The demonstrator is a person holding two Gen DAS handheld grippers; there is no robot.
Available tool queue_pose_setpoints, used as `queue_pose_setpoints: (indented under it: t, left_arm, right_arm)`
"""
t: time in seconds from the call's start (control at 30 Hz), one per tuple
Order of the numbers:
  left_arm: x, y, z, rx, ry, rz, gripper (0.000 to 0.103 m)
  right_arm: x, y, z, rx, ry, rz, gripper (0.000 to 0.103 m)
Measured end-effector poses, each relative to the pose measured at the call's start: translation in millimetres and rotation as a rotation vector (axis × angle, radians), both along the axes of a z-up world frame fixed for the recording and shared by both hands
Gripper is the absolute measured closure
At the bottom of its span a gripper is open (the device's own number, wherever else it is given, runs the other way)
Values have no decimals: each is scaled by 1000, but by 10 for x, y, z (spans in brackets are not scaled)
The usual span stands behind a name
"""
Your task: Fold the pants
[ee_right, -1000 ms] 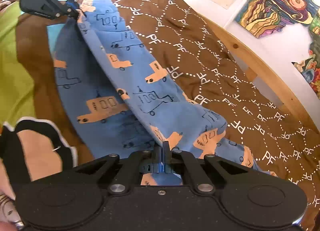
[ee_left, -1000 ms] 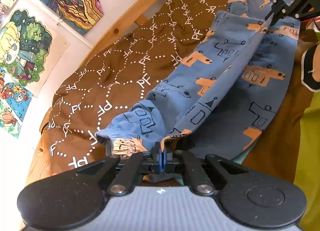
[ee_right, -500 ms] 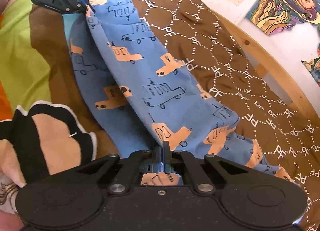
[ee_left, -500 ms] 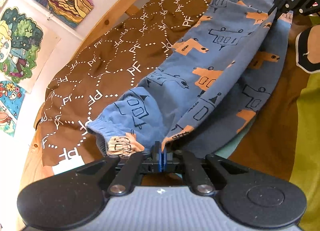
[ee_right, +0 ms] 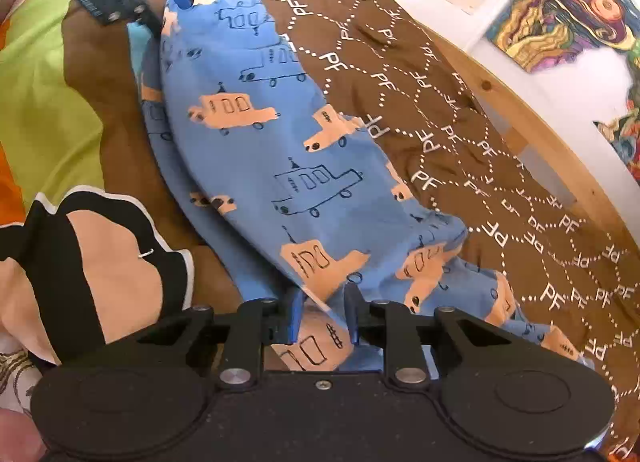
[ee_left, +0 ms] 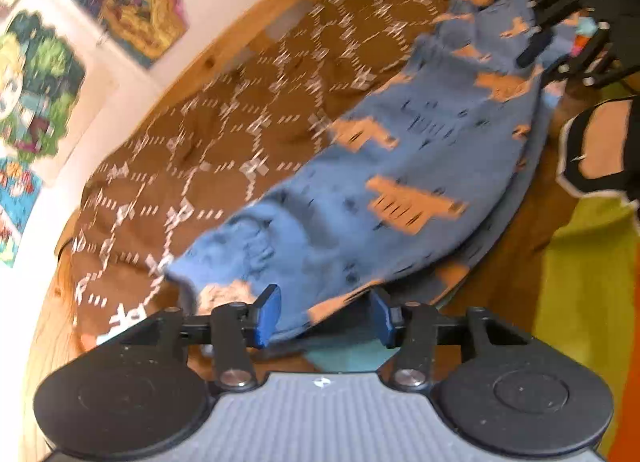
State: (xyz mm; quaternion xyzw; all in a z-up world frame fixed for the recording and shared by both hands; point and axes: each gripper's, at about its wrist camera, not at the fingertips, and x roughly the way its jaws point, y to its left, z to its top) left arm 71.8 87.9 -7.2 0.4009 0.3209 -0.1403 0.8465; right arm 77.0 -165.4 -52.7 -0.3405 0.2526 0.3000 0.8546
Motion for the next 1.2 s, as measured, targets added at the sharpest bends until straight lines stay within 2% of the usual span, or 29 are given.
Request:
queue_pose_setpoints:
  t: [0.13,0.23,0.27,0.33,0.4,0.5,0.7,0.87,0.93,0.97,1.0,1.03,1.07,1.1,1.17,1.2]
  left_arm:
    - [-52,-284,-195,55,10,-89,49]
    - [-88,-427,-362,109,21,-141,55]
    - [-91,-452,-404,126,25,-149,58]
    - [-55,-456,-454,142,36,-139,72]
    - [-15,-426,-443,121,51,-110,88]
    - [43,-354,-389,74,58,-74,100]
    - [13,-336,-399,97,69,-124,102]
    - [53,-304,-465,98,85,-118,101]
    - [50,-320,-490,100,89,-113,96]
    - [61,-322,-485,95,83,-109,90]
    - [65,-332,-461,80,90,-103,67]
    - [67,-348,-421,56,95,-96,51]
    - [50,-365,-364,16,90,-96,29]
    - [24,-389,-308,-30,79,-105,23]
    - [14,-494,-229,-89,72,-118,23]
    - [28,-579,-197,-120,60,-118,19]
  right_arm:
    - [-3,-29,12,15,10,4,80]
    - [-36,-22,10,7,7,17,84]
    - [-46,-20,10,7,8,18,86]
    - [-53,-23,7,8,10,22,88]
    - [-61,-31,0,10,11,29,94]
    - [-77,-34,-10,1,6,37,103]
    - [-113,-47,40,-15,21,68,103]
    - [-184,-23,-2,-54,38,95,103]
    - [-175,-8,-48,-65,39,94,103]
    - [-169,-13,-50,-59,41,89,98]
    - [-167,-29,-37,-50,44,82,91]
    - [-164,-55,-13,-41,46,71,84]
    - [-160,-100,21,-24,48,57,66]
    - [-158,-177,66,6,47,38,48]
    - [-132,-364,166,72,50,-25,35]
    - [-113,-465,206,97,49,-66,30]
